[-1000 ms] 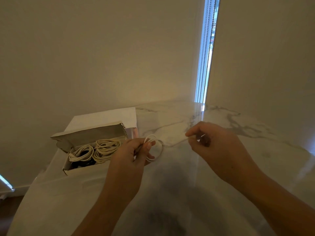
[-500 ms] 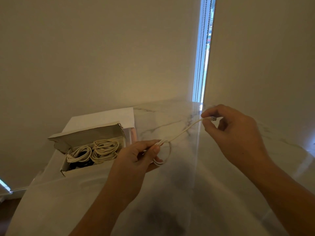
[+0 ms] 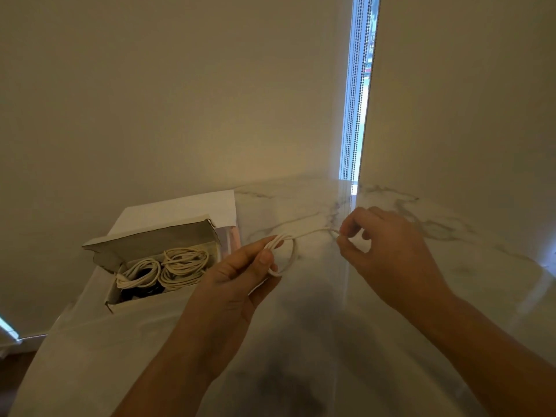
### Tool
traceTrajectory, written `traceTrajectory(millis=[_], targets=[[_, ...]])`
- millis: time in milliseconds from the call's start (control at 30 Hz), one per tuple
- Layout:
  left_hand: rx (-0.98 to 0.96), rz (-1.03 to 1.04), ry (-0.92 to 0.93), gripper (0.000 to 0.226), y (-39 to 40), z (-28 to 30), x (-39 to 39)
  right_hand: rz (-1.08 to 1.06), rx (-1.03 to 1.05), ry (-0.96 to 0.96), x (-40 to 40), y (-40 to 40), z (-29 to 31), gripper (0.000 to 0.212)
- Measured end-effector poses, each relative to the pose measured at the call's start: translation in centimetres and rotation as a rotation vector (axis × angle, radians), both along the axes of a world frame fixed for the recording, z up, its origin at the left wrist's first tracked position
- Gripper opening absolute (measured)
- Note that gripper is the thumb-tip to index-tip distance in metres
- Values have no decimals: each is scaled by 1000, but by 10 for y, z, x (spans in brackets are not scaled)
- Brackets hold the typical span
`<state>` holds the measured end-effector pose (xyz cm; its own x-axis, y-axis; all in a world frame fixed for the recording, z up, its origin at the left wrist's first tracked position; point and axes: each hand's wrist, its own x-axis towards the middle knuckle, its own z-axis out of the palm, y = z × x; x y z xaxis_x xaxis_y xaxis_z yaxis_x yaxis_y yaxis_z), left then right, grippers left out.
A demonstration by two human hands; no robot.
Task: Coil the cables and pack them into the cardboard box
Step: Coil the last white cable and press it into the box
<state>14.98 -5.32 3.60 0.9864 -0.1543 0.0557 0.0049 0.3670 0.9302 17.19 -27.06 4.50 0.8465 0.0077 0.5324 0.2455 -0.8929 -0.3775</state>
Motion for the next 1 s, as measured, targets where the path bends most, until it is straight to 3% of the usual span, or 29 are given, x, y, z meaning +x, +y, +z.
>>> traceTrajectory(millis=[300,400,500,833,1000], targets=[[-33,9,82,26,-6,5,-6,188,452,219,4,11,-4,6],[-35,20,109,26,-10,4,-6,270,692,336,1,16,0,2],[-22,39,128,24,-9,4,-5,319,846,433,-4,18,3,12],[-120,55,122,32,-6,8,-5,427,915,744,-11,27,3,25],[-148,80,141,27,-6,7,-4,445,876,766,-11,33,6,27]])
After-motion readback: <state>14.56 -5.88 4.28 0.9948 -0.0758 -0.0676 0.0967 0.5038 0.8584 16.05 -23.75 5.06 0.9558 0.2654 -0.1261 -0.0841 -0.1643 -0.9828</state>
